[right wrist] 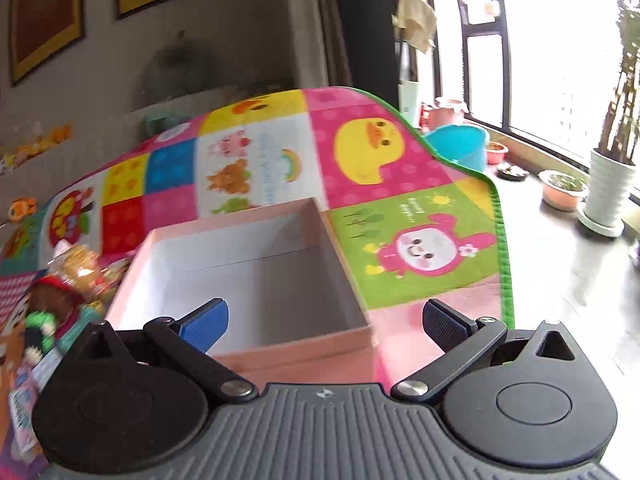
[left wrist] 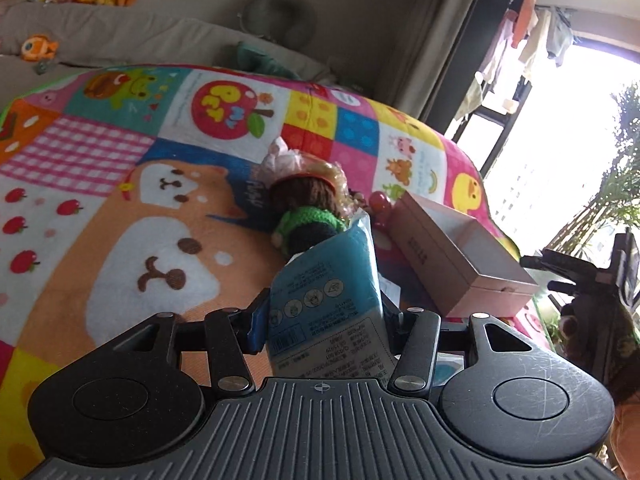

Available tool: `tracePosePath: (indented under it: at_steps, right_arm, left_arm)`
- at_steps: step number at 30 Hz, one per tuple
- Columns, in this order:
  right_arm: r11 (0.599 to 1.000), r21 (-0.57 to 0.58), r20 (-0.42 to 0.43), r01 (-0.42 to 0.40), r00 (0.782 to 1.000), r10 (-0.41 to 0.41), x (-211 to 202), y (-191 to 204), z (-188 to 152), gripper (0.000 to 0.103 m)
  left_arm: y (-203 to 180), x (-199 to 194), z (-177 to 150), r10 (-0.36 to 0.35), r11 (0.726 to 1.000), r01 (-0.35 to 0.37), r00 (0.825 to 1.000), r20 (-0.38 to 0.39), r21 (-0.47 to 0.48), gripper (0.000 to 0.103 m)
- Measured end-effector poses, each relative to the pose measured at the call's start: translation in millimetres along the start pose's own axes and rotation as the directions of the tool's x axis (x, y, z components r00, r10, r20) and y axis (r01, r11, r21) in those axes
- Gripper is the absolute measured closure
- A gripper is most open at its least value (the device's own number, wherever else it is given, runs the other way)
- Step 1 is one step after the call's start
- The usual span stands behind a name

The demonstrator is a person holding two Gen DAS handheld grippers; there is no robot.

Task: Organize objects
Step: 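Carry the tissue pack toward the pink box with the left tool while the right tool grasps the Volcano card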

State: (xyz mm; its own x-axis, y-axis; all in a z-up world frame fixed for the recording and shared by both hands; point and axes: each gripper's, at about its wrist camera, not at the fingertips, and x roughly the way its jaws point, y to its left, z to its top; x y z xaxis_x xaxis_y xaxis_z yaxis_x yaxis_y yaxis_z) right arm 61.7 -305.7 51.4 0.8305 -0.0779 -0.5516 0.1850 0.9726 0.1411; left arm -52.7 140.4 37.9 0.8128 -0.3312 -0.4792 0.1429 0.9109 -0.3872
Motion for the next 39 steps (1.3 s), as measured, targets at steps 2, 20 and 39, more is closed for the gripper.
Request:
tracePosePath:
  at_steps: [2, 20, 39]
  right_arm:
    - [0.999, 0.042, -0.064, -0.009, 0.998, 0.012, 29, -7, 6, 0.0]
    - [0.908, -0.384, 0.1, -0.166, 0.97, 0.22, -23, 148, -27, 0.0]
    - [0.738, -0.507, -0.307, -0.445, 0.893, 0.328, -75, 191, -126, 0.056]
  left_arm:
    - [-3, 6, 0, -0.012, 1.0, 0.012, 1.0, -0.003, 0.007, 0.047]
    - [22, 2, -1, 0.14, 0.99, -0.139, 0.99, 0.01, -0.014, 0.047]
    - [11, -2, -12, 0.079, 0.996, -0.078, 0.996, -0.039, 0.039, 0.046]
